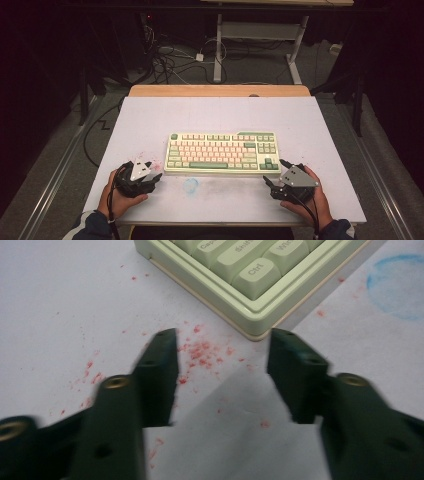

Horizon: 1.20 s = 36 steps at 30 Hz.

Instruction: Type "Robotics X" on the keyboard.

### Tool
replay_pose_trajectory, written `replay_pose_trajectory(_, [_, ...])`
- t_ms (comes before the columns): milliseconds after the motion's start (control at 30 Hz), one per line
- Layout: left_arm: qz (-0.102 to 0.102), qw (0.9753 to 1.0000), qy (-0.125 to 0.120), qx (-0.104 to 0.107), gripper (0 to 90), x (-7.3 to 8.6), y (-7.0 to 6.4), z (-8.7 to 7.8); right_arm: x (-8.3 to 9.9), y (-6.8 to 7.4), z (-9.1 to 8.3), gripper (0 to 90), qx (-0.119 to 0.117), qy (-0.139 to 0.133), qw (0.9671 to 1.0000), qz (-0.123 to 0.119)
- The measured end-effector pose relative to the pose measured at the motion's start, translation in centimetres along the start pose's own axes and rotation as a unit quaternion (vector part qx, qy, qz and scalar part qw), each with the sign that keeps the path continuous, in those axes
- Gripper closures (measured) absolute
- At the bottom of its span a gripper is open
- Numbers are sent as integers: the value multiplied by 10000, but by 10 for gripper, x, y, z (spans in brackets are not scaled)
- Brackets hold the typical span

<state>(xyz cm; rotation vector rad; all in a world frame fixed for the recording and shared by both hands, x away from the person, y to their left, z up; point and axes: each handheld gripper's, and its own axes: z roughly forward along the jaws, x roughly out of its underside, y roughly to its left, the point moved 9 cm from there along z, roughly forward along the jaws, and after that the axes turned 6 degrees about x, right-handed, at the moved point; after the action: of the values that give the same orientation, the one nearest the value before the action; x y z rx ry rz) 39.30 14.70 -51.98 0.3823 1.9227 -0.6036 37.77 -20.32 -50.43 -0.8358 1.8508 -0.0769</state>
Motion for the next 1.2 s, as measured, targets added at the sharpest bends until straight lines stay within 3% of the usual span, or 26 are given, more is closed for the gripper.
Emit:
replay_pose_trajectory(133, [-106,9999,20,47,732,-6,0,2,0,1,1,269,-21,11,10000,-21])
replay_pose_trajectory(300, [-145,9998,63,126,868,-14,-3,12,0,3,2,269,-47,31,10000,-53])
replay_pose_trajectory(800, [-91,9987,4,494,869,-41,-28,42,2,7,5,269,-90,101,9999,-91])
replay_pose_trajectory(967, [5,9981,86,609,869,-45,-41,57,3,7,6,269,-99,119,9998,-92])
replay_pose_trajectory(1200, [100,9975,261,644,867,-44,-49,76,4,6,5,269,-96,130,9998,-83])
